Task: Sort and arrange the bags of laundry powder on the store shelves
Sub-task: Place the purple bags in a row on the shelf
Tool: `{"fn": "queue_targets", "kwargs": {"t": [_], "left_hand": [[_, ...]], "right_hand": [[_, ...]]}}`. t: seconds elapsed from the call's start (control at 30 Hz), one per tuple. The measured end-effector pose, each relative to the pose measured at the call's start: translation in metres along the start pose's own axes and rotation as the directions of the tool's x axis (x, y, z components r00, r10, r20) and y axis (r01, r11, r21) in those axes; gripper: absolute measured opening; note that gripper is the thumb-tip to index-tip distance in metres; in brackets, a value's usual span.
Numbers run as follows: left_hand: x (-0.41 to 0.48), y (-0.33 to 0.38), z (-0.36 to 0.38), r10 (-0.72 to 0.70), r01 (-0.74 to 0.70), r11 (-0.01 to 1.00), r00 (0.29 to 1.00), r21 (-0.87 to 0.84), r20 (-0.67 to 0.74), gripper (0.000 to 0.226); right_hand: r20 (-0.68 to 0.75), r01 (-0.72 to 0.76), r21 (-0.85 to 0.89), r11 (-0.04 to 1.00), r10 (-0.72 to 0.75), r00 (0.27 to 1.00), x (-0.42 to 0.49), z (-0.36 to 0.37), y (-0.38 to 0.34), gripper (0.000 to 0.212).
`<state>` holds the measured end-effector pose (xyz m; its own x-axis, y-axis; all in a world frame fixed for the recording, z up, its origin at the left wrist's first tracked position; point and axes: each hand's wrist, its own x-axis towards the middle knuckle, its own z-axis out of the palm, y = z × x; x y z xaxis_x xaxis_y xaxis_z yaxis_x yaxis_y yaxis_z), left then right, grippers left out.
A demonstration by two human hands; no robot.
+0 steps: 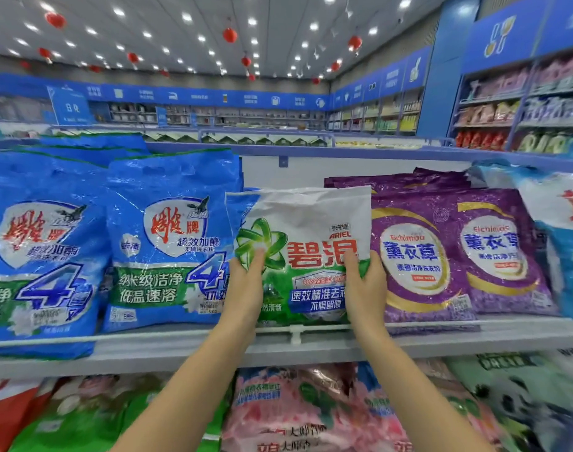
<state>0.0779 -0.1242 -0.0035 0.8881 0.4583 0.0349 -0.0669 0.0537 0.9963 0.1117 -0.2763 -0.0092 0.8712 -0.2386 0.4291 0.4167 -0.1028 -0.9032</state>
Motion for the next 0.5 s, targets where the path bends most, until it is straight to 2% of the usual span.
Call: {"fn": "queue_targets", "kwargs": {"t": [0.1, 0.2, 0.3, 0.4, 0.5], "left_hand": [[0.004, 0.002, 0.007, 0.056, -0.057, 0.998, 0.998, -0.017, -0.043, 0.08], [0.007, 0.003, 0.006, 0.068, -0.067, 0.997, 0.997, 0.035, -0.046, 0.082], [0.003, -0.002, -0.004, 0.083, -0.081, 0.981, 0.997, 0.176, -0.003, 0.083], [-0.001, -0.003, -0.014, 0.105, -0.107, 0.955, 0.994, 0.278, 0.021, 0.07], [-0.002, 0.001, -0.016, 0.176, -0.146, 0.908, 0.983, 0.391, -0.041, 0.05]], "right_hand": [[-0.028, 0.028, -0.121, 0.992, -0.032, 0.999, 0.009, 0.008, -0.004, 0.036], [0.024, 0.045, -0.127, 0.991, -0.042, 0.999, 0.012, 0.004, -0.001, 0.023], [0.083, 0.075, -0.162, 0.984, -0.062, 0.995, 0.004, -0.011, 0.005, 0.018], [0.089, 0.1, -0.209, 0.973, -0.082, 0.993, -0.002, -0.018, 0.005, 0.024], [0.085, 0.159, -0.247, 0.956, -0.143, 0.986, 0.001, -0.019, -0.001, 0.032]]}}
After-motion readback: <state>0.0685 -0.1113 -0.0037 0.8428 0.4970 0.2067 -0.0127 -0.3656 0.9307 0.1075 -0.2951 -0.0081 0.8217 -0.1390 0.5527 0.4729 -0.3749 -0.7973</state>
